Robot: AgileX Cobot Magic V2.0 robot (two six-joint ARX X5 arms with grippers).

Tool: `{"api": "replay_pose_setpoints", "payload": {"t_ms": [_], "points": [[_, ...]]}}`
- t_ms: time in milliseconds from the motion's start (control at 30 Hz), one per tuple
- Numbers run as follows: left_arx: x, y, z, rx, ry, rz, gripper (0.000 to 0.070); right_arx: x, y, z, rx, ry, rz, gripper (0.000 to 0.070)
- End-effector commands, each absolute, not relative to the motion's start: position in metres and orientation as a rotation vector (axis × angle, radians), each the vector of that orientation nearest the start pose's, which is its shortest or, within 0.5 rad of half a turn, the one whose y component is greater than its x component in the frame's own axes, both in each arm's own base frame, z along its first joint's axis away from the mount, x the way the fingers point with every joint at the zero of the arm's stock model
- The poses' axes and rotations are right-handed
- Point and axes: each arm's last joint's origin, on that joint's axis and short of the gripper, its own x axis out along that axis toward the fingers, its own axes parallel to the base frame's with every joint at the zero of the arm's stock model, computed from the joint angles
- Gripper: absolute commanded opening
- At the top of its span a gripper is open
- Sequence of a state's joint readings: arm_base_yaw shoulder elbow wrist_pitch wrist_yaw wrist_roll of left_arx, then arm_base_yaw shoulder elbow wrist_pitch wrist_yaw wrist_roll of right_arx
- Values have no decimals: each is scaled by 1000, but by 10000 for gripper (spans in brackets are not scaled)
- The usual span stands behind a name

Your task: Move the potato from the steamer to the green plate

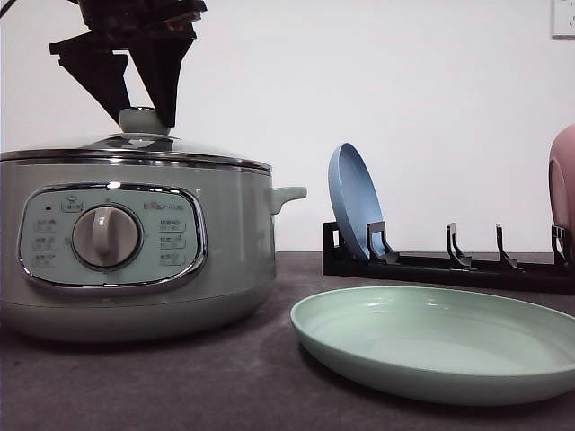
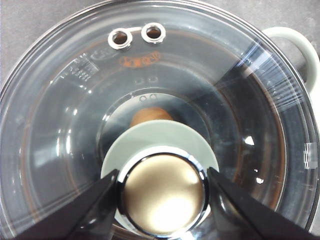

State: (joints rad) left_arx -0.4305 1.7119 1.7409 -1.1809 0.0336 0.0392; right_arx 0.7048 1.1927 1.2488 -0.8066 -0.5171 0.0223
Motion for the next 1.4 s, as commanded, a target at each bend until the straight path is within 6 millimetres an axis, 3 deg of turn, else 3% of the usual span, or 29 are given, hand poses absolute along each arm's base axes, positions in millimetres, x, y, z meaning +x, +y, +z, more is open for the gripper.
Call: {"api": "replay_pose_setpoints", "payload": {"t_ms": [0,100,233,533,800,1367], "points": [[311,-148,345,265,1131,-456,282,168,163,365,-66,777,1165,317],[311,-147,345,266,1138,-456,137,168,163,365,-66,777,1165,317],[309,-147,344,270,1157,-454,7,168,163,365,-66,775,1165,317],[309,-147,347,262,1134,-454,4,168,163,365,-63,774,1164,317],[300,-138,366,244,1054,-445,3,168,164,366,-62,771,1164,317],[262,-76,420,167,883,-271,3,168,164,366,-58,774,1162,317]]}}
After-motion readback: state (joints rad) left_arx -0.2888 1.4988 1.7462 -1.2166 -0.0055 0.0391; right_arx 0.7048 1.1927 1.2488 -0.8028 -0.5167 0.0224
